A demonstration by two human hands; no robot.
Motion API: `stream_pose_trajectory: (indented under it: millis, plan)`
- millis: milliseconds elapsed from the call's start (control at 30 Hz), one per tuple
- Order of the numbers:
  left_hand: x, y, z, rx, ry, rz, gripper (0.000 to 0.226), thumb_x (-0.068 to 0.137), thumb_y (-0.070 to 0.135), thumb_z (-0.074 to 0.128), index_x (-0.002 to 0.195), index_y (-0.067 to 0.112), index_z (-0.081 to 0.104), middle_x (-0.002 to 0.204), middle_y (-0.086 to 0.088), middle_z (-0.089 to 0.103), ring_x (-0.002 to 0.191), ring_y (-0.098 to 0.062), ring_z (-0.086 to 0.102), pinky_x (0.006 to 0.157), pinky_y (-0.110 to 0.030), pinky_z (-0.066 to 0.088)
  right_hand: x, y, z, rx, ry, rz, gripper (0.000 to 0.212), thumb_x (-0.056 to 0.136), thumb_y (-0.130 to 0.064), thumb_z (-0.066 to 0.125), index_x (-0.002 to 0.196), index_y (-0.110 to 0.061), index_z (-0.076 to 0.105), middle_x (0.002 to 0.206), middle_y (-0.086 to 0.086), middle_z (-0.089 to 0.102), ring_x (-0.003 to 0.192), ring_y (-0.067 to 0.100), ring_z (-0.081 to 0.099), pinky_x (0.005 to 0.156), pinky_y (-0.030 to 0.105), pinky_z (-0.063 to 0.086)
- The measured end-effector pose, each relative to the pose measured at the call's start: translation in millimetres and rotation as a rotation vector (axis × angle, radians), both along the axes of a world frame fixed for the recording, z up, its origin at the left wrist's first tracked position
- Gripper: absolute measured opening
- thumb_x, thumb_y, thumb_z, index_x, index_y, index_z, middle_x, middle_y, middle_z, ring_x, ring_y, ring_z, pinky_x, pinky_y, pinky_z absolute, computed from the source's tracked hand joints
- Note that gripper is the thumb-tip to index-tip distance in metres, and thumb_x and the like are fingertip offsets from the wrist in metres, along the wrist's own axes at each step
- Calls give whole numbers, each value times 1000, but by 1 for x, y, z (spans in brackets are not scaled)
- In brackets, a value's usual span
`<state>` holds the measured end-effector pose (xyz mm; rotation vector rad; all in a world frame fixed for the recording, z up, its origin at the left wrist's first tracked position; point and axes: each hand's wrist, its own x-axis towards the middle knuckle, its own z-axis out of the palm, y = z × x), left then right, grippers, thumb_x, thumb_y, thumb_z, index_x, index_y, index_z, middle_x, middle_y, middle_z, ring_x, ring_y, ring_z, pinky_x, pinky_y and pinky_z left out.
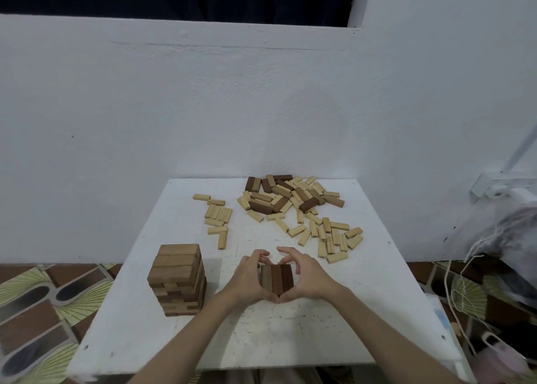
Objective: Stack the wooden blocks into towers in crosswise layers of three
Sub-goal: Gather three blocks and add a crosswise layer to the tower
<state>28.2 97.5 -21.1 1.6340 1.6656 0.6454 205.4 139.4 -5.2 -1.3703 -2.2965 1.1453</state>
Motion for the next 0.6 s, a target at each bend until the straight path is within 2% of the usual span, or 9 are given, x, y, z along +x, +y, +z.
stream_pose_trajectory:
  millis: [200,333,400,500,600]
  plan:
    - [3,8,21,54,22,-4,100,52,32,90,131,23,31,116,9,48,110,-9,43,85,-18,34,3,3,25,38,41,-7,105,58,-29,90,144,-33,29,117,-16,51,94,-1,42,85,22,35]
    - [-1,16,53,109,31,-62,98,53,28,91,131,18,34,115,6,53,114,-14,47,93,-23,34,3,8,54,100,49,4,106,59,-28,90,145,-28,28,115,-15,52,105,7,42,90,23,35]
    - [-4,18,73,139,43,-82,97,52,27,91,131,17,35,117,4,54,114,-14,47,95,-25,35,2,9,72,131,66,2,106,59,-28,91,145,-28,28,114,-13,51,104,7,42,87,19,36]
    - [-11,16,106,170,47,-108,96,52,26,91,131,18,37,118,4,54,114,-10,48,99,-24,35,-1,7,98,204,85,16,106,58,-29,91,144,-31,29,112,-14,52,96,0,41,75,8,32]
    - [-26,11,135,168,59,-132,92,52,26,92,127,25,37,117,9,55,116,-6,47,100,-24,34,-10,3,119,244,122,38,108,59,-31,90,146,-32,27,110,-16,52,92,-7,41,77,11,33]
